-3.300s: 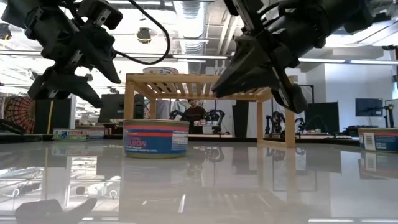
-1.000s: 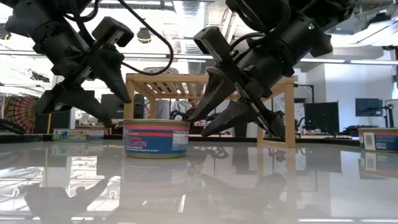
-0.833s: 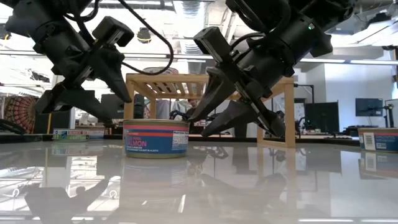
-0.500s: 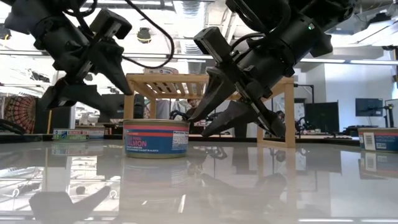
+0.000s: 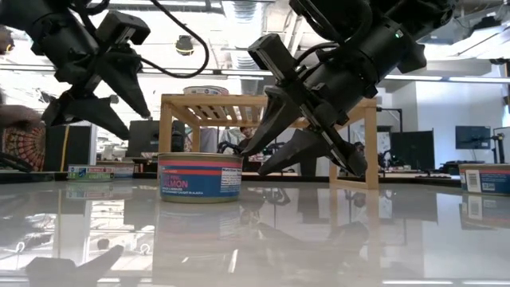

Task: Stack canned seafood by type on shelf
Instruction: Stack the blue tuna can on top of the blue tuna can on the shelf

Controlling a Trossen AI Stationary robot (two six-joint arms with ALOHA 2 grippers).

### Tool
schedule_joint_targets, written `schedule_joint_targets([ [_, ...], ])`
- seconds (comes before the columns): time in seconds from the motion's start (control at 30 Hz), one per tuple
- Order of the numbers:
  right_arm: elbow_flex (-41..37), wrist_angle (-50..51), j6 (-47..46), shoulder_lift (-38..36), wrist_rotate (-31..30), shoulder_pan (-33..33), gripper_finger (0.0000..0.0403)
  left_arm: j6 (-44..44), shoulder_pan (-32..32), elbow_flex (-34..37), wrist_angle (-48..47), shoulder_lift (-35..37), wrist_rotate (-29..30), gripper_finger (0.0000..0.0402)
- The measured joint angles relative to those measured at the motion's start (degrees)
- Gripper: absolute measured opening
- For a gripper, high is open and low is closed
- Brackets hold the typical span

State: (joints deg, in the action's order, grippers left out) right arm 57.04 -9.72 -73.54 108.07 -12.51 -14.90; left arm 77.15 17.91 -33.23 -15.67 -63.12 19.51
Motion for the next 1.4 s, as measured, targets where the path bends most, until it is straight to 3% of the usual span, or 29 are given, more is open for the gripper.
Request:
schedule_joint_targets([
  [1.4, 0.00, 0.15, 0.04, 0.02, 0.00, 0.04, 0.0132, 3.07, 0.00, 0.00, -0.12, -0.29, 0.13, 0.0196],
])
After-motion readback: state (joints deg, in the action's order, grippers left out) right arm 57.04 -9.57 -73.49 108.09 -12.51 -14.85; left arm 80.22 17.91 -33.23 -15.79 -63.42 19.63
